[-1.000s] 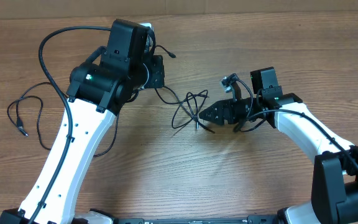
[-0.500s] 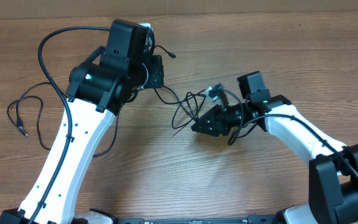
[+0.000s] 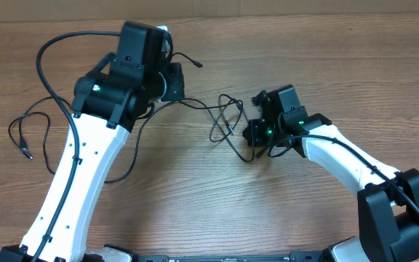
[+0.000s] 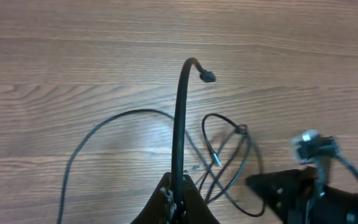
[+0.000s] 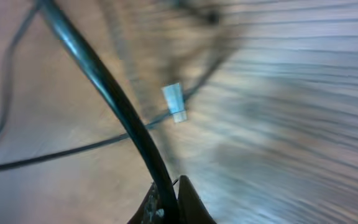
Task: Untangle cables
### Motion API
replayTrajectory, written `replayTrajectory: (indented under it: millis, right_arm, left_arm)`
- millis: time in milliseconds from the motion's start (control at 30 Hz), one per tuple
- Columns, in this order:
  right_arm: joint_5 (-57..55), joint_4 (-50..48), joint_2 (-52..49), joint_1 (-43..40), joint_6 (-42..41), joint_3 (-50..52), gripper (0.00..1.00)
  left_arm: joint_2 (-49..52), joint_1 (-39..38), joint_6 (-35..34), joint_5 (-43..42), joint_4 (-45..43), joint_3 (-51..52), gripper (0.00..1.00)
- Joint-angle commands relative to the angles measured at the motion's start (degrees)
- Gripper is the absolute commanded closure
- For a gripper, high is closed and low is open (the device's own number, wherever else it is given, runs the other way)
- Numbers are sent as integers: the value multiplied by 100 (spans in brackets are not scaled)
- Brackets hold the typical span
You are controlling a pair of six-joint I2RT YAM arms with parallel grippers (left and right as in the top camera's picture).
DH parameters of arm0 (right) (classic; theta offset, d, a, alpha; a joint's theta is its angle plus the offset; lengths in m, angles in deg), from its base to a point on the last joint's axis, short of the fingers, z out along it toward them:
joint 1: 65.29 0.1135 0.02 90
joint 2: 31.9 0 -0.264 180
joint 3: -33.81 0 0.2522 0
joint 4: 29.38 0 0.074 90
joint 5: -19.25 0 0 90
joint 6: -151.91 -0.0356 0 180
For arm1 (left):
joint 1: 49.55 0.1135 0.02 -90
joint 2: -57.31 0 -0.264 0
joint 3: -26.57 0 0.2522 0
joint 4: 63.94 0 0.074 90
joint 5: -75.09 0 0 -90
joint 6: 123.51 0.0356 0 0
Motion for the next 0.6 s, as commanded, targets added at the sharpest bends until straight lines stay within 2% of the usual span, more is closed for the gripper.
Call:
replayTrajectory:
  millis: [0, 233, 567]
  right_arm:
    - [-1364, -24, 120, -129, -1279, 15, 96]
    - [-1906, 286, 120, -649, -2203, 15, 96]
    - [-2500, 927, 116, -1646, -2339, 15, 96]
  left_arm:
    - [-48, 229, -116, 116, 79, -157, 96]
    - [-70, 741, -114, 9, 221, -160, 96]
    - [-116, 1683, -114, -1220, 96, -160, 96]
